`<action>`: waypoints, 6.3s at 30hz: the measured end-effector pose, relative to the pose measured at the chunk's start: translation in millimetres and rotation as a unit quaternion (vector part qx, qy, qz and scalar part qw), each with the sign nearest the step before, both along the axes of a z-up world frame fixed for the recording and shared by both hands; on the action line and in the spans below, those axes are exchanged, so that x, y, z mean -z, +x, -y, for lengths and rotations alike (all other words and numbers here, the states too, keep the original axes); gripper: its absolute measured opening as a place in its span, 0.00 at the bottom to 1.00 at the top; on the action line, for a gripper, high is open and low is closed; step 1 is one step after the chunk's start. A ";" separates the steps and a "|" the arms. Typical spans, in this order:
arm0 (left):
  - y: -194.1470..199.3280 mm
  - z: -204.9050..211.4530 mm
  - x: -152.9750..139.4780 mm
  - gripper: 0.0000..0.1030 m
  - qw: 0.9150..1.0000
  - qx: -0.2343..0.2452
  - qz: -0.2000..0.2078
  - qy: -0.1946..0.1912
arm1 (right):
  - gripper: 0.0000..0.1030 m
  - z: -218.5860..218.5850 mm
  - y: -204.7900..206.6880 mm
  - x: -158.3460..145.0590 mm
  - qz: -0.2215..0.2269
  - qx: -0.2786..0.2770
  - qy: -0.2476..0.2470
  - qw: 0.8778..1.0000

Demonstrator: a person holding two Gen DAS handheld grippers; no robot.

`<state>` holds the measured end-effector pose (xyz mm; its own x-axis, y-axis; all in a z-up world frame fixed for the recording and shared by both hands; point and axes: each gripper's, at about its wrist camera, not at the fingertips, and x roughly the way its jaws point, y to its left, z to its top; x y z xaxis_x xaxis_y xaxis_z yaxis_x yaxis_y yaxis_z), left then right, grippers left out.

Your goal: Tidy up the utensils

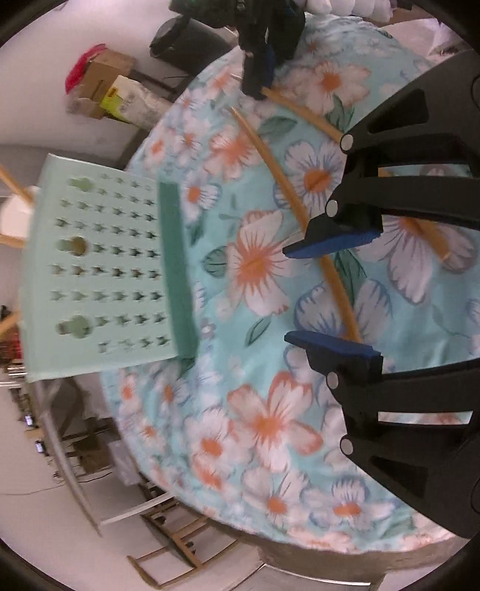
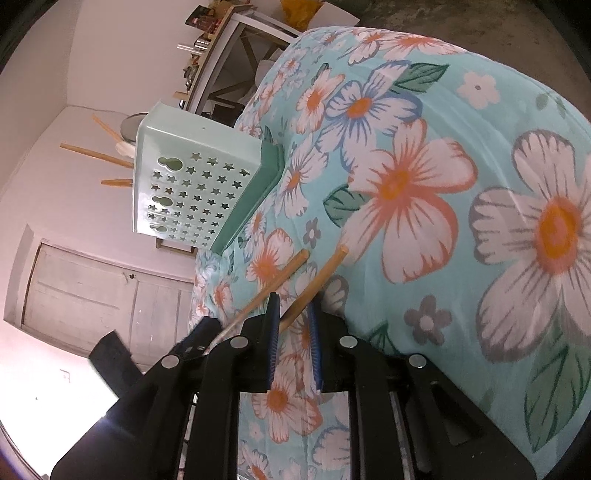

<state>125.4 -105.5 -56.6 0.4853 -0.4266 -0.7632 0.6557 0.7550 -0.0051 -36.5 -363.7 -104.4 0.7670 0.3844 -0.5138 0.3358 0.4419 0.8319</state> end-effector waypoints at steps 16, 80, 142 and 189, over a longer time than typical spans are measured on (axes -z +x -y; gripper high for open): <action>-40.7 -42.4 5.9 0.36 0.979 0.017 -0.180 -0.096 | 0.12 -0.6 54.7 -1.8 0.000 -0.045 -0.016 0.999; -14.6 113.2 -38.2 0.05 0.995 0.094 0.003 0.042 | 0.11 4.2 16.7 5.4 0.033 -0.059 -0.012 0.998; 9.4 -41.4 -284.6 0.05 0.930 -0.067 0.195 -0.305 | 0.06 -35.7 4.6 -181.9 0.187 -0.043 -0.257 0.947; 20.3 -75.4 -201.1 0.67 0.915 -0.159 0.206 -0.309 | 0.06 -55.5 21.1 -252.4 0.230 -0.036 -0.345 0.909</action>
<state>145.7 -30.1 144.4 0.8521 -0.5018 -0.1486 0.4452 0.8443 -0.2983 -15.4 -308.2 148.0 0.9476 0.1491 -0.2825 -0.0276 0.9193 0.3927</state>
